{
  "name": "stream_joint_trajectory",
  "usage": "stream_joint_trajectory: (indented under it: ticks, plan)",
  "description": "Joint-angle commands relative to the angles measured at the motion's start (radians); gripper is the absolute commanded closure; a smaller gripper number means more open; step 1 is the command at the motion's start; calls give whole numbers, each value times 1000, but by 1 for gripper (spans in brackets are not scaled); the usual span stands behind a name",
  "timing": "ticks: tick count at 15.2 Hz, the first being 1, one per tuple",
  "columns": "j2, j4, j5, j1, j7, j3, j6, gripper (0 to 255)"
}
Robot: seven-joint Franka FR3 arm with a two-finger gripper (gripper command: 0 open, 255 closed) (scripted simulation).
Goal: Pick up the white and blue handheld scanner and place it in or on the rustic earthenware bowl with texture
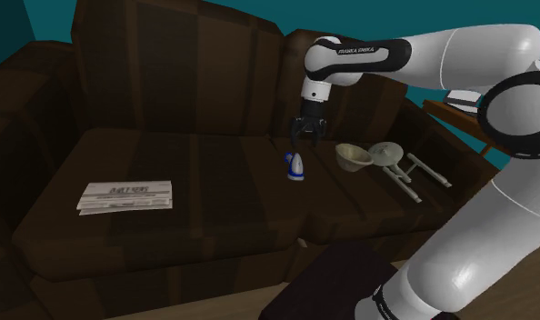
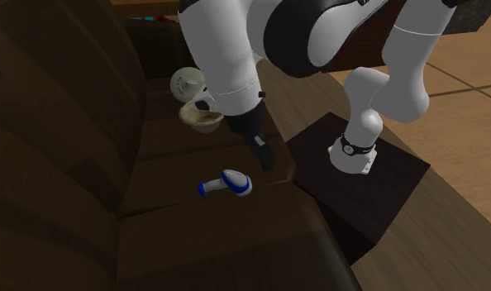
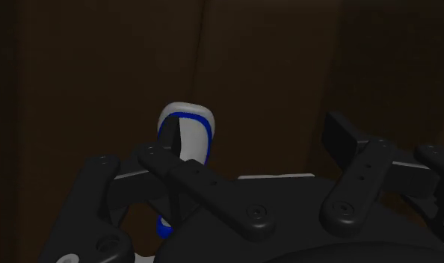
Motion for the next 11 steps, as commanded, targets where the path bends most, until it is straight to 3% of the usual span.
stream_joint_trajectory:
  ticks: [1,11]
  plan:
    - [82,56,16,-13,15,-13,6,0]
    - [457,363,107,-101,75,-71,-25,0]
